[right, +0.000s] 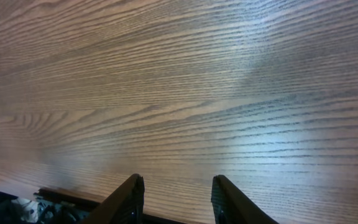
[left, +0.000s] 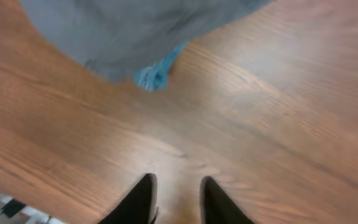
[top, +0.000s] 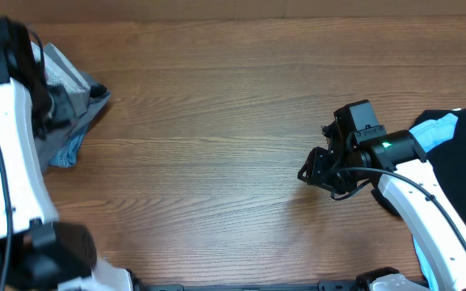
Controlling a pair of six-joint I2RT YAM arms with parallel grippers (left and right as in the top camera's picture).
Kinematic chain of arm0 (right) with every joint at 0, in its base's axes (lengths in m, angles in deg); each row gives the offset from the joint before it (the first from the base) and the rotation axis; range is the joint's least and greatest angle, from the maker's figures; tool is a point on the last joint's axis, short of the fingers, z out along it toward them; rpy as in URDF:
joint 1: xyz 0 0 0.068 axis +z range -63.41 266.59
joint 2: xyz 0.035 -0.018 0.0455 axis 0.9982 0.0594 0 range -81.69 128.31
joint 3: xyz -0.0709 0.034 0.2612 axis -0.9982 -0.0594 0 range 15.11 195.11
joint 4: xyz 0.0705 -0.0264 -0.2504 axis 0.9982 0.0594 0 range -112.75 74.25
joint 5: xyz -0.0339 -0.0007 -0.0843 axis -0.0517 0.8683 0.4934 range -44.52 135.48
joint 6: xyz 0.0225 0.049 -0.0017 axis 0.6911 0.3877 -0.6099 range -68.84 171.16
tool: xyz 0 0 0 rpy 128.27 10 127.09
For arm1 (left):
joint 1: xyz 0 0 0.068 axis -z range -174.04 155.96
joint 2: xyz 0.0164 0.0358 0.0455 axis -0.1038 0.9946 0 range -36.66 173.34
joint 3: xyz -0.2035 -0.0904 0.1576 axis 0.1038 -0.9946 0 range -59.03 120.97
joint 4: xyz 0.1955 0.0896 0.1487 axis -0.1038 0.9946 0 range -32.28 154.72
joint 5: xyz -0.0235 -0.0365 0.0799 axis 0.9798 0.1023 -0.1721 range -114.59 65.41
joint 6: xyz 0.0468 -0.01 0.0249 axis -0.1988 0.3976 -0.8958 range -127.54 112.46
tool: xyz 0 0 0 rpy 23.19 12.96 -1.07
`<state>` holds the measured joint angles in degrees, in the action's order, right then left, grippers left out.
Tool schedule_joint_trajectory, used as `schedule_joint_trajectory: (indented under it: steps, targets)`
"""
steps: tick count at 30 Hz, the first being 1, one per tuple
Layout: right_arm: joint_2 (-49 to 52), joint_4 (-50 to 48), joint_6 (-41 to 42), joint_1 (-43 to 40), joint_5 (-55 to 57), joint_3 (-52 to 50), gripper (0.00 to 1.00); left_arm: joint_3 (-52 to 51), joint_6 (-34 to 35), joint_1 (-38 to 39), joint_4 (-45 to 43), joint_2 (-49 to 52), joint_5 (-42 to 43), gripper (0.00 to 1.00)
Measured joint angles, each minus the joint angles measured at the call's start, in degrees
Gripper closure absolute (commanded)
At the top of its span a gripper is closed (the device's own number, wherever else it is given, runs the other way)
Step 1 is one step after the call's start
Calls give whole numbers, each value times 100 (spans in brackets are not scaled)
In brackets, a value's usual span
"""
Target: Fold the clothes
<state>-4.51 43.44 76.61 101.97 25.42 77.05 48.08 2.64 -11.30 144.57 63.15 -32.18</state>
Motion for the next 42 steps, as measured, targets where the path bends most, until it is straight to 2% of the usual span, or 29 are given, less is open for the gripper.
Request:
schedule_joint_trajectory:
  steps: [1, 3, 4, 8, 13, 17, 19, 26, 28, 35, 42]
  targets:
    - [0, -13, -2, -2, 0, 0, 60, -553, 26, -20, -328, -330, -48, 19]
    - [0, -9, 0, 0, 2, 0, 60, -1434, 68, -101, -975, -894, -107, 11]
    - [0, -20, -2, 0, -2, 0, 60, -1836, 66, -157, -1357, -1139, -103, 11]
    - [0, -33, -2, 0, 2, 0, 60, -3053, 107, -669, -2640, -1565, 160, 32]
    - [0, -44, 0, 0, 2, 0, 59, -3622, 20, -1484, -3709, -758, 890, 25]
    - [0, -76, 0, 0, 0, 0, 59, -3630, -66, -1696, -4238, -315, 962, 26]
    - [0, -107, 0, 0, 2, 0, 59, -3630, -142, -1696, -4286, -138, 999, 31]
    - [0, -103, 0, 0, 0, 0, 59, -3633, -214, -1687, -4212, 339, 721, 34]
    - [0, -98, -2, 0, 0, 0, 58, -3630, -181, -1692, -4181, 339, 669, 42]
    - [0, -109, -2, 0, 2, 0, 56, -3630, -66, -1775, -3939, 164, 474, 26]
    - [0, -79, -111, 0, 0, 0, 55, -3665, -162, -2422, -4459, -101, 896, 25]
